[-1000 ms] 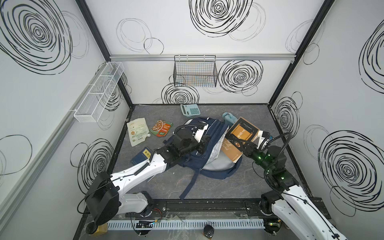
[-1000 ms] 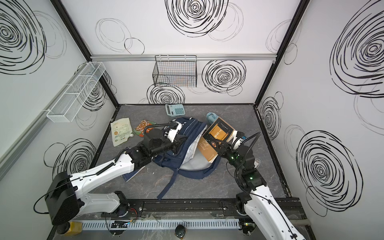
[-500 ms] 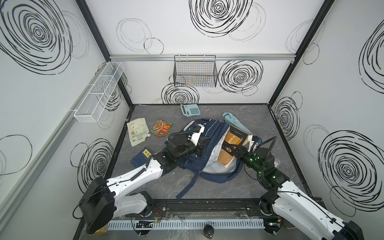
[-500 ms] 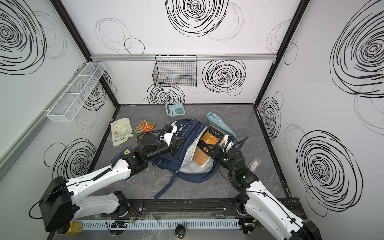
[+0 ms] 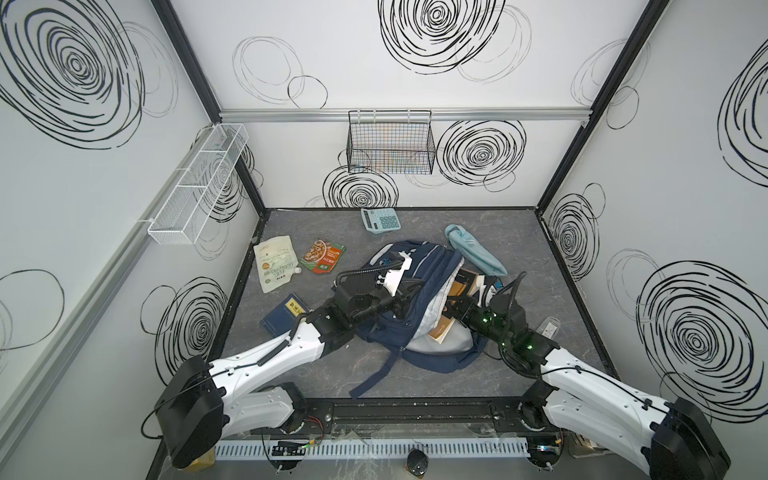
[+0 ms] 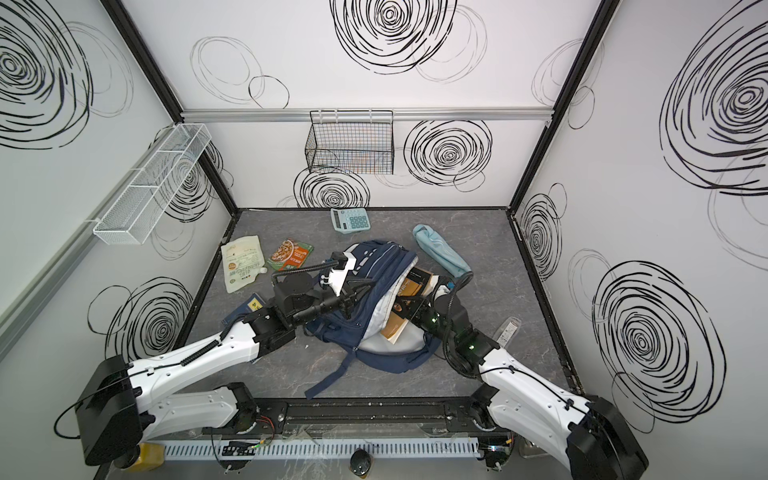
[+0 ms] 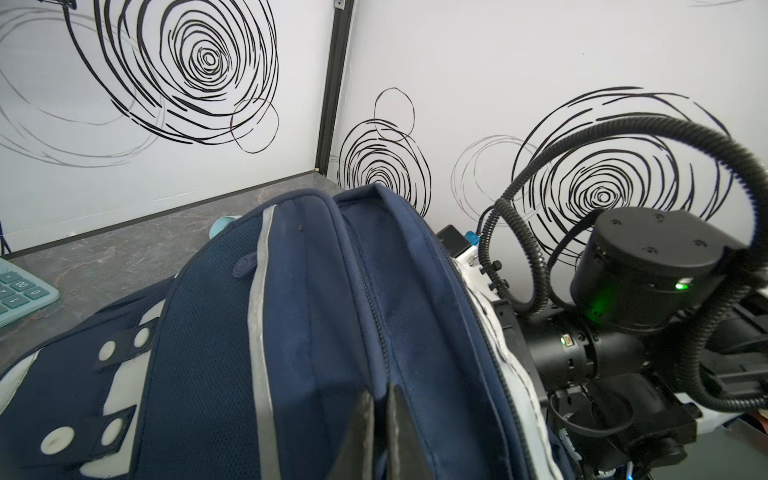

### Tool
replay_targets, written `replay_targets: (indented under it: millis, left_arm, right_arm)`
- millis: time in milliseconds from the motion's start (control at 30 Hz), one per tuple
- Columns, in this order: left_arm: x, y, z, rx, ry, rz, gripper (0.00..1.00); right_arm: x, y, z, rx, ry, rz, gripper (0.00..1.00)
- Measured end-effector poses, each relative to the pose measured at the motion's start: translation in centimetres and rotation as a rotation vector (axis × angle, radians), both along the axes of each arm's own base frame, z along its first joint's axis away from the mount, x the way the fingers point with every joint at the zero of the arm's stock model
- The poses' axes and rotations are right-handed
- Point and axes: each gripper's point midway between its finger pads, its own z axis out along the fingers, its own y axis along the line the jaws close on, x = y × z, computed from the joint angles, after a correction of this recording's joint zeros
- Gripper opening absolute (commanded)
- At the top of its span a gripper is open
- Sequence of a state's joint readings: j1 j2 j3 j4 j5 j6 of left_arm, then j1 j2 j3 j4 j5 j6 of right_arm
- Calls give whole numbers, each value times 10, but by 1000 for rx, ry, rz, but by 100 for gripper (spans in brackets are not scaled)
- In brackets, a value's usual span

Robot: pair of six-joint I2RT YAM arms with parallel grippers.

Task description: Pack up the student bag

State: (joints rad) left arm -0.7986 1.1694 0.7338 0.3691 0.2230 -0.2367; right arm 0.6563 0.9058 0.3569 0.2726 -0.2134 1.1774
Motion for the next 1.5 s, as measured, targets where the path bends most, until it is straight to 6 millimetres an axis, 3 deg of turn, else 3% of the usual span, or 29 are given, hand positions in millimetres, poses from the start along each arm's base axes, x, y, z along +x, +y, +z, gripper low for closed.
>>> replay_targets:
  millis: [333, 767, 1167, 1500]
  left_arm:
    - [-10, -4, 3, -20, 3, -59, 0]
    - [-20, -9, 17, -73, -7, -119, 0]
    - [-39, -17, 23, -111, 21, -221, 0]
    - [-47, -19, 25, -127, 34, -282, 0]
  right_arm:
    - [3, 17, -11, 18, 32, -3, 0]
    - [29, 28, -12, 69, 61, -89, 0]
    - [46, 48, -42, 112, 202, -119, 0]
    - [71, 65, -52, 166, 196, -71, 3]
